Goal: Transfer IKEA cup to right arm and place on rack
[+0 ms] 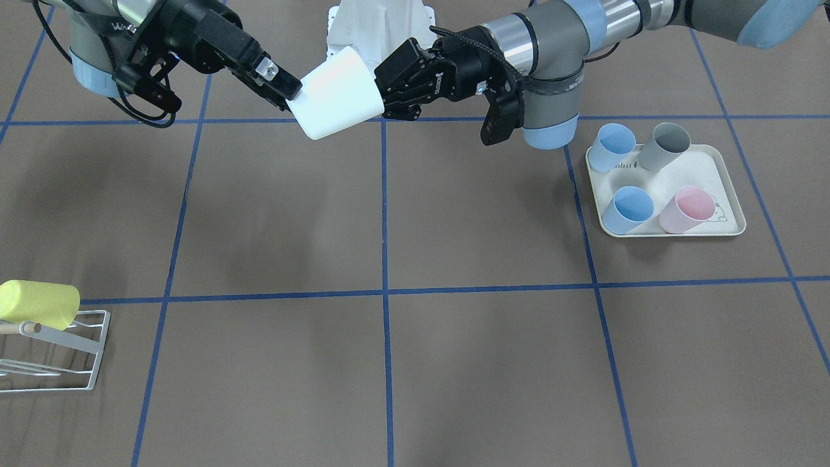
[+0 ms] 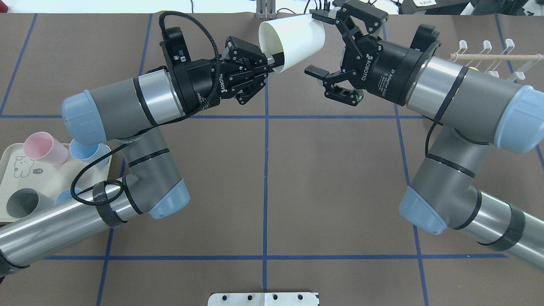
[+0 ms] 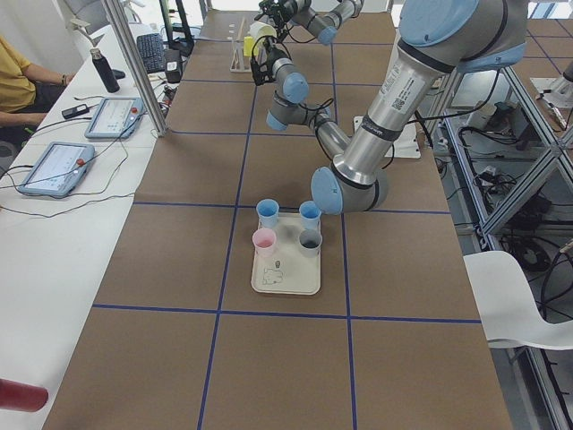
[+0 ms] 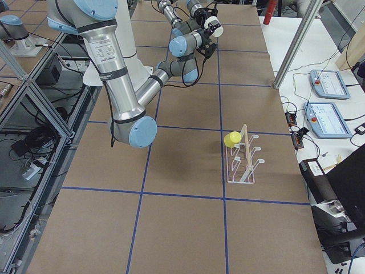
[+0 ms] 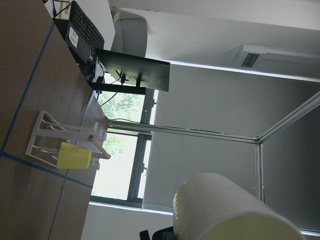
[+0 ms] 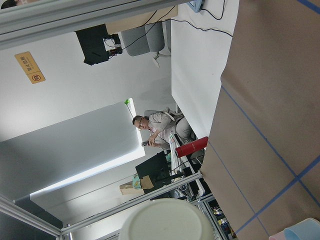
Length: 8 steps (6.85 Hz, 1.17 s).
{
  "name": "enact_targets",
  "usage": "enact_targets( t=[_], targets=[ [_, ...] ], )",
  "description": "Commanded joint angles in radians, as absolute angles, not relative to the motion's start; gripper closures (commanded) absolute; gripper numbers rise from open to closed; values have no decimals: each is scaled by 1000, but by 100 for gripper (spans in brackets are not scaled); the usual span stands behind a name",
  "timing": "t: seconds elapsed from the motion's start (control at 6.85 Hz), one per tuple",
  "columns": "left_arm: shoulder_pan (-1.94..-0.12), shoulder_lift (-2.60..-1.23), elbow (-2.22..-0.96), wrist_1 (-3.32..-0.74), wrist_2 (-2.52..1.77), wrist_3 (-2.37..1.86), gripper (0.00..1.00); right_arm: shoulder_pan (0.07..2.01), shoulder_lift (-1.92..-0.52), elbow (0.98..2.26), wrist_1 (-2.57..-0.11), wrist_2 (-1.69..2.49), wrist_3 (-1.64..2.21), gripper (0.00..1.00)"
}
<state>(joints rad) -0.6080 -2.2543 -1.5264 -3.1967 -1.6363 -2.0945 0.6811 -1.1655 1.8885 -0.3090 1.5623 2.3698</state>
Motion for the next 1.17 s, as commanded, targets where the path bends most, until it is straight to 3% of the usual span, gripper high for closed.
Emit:
enact_targets(
  t=[0.0, 0.29, 0.44, 0.73, 0.88, 1.02],
  targets=[
    [-601, -2261, -1526, -3194, -1635, -2091, 100, 678, -1155, 1887, -313, 1554, 2370, 2],
    [-600, -2261, -1528, -3195, -1637, -2086, 100, 678, -1155, 1885, -313, 1554, 2370, 6],
    [-600, -2261, -1528, -3195, -1637, -2085, 100, 678, -1155, 1884, -311, 1554, 2370, 25],
    [-600, -2266, -1528, -3195, -1637, -2085, 100, 675, -1157, 1876, -308, 1545, 2368, 85],
    [-600, -2267, -1528, -3195, -1638, -2085, 73, 675, -1157, 1876, -308, 1545, 2370, 100],
    [-600, -2266, -1528, -3195, -1637, -2085, 36, 675, -1155, 1876, -310, 1545, 2370, 100]
  ],
)
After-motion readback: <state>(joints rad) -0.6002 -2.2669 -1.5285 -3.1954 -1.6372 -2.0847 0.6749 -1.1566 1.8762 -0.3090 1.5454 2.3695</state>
